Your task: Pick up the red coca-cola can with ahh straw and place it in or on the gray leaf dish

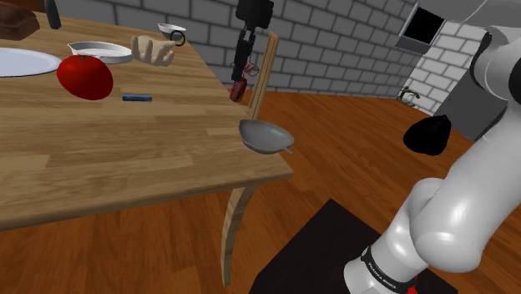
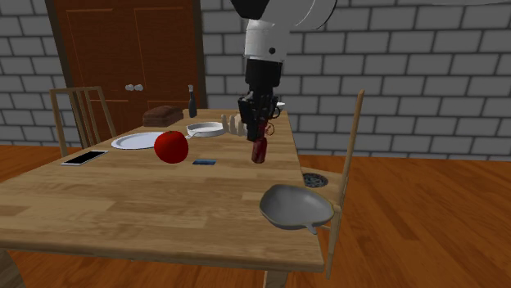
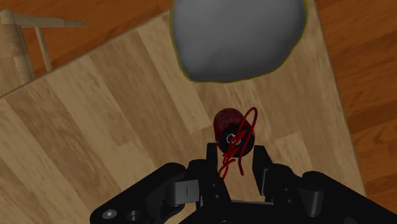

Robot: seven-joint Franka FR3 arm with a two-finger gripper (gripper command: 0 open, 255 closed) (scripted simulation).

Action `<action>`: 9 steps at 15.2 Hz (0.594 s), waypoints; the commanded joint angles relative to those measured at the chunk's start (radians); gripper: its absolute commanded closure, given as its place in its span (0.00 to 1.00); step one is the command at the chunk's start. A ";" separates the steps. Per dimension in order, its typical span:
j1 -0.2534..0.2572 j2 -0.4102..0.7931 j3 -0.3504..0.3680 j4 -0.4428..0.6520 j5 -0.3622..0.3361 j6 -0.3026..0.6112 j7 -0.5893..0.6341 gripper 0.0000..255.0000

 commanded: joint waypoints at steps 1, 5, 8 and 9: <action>-0.011 -0.097 -0.014 -0.110 0.014 0.011 -0.027 1.00; -0.026 -0.249 -0.045 -0.259 0.027 0.005 -0.075 1.00; -0.030 -0.307 -0.058 -0.325 0.030 0.011 -0.093 1.00; -0.029 -0.311 -0.057 -0.342 0.030 0.024 -0.094 1.00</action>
